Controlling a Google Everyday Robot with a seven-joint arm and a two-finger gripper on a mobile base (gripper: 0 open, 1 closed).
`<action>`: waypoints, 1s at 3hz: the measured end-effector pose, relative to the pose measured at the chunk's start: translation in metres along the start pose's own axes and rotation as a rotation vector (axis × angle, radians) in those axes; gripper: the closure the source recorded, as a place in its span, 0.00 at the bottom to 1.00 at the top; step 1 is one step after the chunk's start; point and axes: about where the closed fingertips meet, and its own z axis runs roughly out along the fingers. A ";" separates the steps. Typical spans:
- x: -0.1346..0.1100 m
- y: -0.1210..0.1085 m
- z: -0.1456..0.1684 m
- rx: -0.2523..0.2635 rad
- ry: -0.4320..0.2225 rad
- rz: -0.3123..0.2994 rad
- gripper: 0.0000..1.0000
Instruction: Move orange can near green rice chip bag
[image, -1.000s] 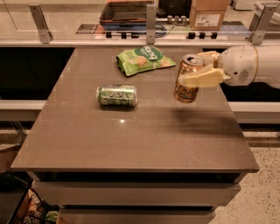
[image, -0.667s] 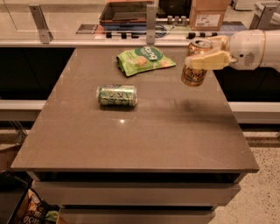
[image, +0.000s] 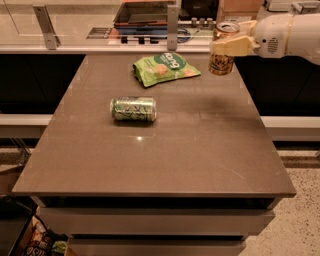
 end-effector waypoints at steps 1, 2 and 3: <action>0.009 -0.027 0.023 0.069 0.017 0.000 1.00; 0.025 -0.045 0.042 0.133 0.023 0.000 1.00; 0.045 -0.058 0.059 0.188 0.009 0.005 1.00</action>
Offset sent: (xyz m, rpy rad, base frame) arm 0.0905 -0.0026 -0.0498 -0.0301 -0.0447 -0.2269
